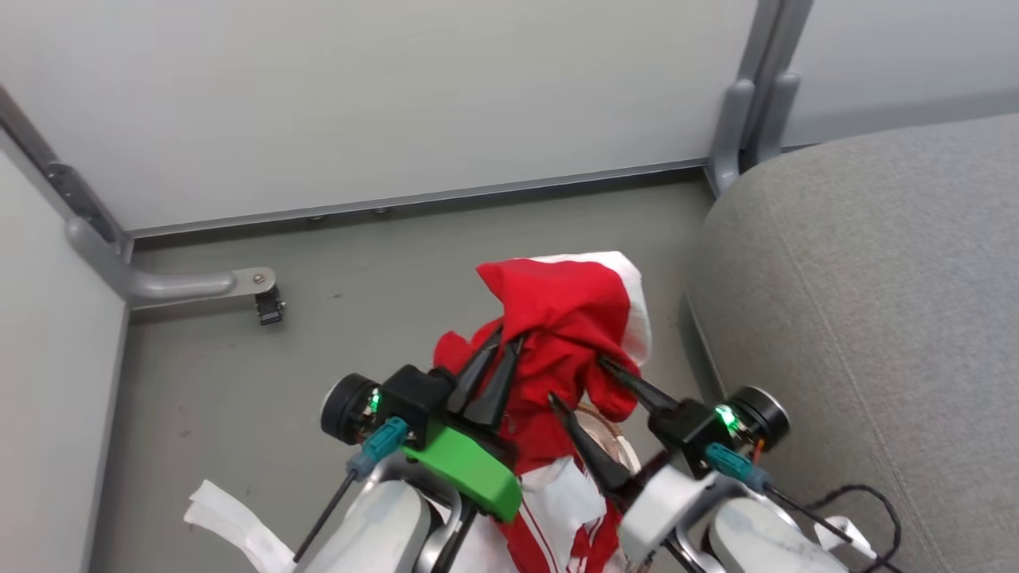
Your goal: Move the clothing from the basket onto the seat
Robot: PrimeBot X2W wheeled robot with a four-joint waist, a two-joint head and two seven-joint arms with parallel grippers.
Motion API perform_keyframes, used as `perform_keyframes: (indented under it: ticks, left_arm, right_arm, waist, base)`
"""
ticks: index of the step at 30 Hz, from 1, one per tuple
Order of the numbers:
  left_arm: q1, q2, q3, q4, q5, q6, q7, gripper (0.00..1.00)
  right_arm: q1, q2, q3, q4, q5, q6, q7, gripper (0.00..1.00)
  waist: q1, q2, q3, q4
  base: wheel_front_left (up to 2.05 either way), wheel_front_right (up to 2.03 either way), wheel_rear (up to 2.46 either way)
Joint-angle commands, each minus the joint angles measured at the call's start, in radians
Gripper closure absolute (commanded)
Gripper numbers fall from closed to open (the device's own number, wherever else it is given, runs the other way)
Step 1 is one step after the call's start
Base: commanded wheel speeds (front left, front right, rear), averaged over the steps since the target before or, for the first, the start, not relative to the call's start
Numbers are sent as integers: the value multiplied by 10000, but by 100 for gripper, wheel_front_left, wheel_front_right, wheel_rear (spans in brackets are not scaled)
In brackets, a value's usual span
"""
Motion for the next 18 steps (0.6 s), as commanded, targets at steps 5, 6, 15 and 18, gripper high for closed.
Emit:
perform_keyframes:
  ticks: [5, 6, 15, 18]
  left_arm:
    - [-143, 22, -759, -56, -368, 60, -9, 100]
    - [-129, 19, -933, -67, -481, 68, -9, 100]
    - [-32, 19, -1346, 188, -708, 336, -8, 67]
    - [90, 17, -1115, 325, -493, 442, -9, 0]
  right_arm:
    - [-726, 246, -111, 333, -434, -10, -45, 0]
    - [-810, 339, -75, 505, -514, -10, -45, 0]
    - [-688, 545, -204, 1317, -226, -12, -45, 100]
    - [-393, 532, -406, 1350, -117, -12, -34, 100]
  waist:
    - [1, 0, -50, 943]
    - [1, 0, -72, 1073]
    - [1, 0, -296, 1269]
    - [1, 0, -352, 838]
  base:
    - [0, 0, 0]
    - [0, 0, 0]
    - [0, 0, 0]
    - [0, 0, 0]
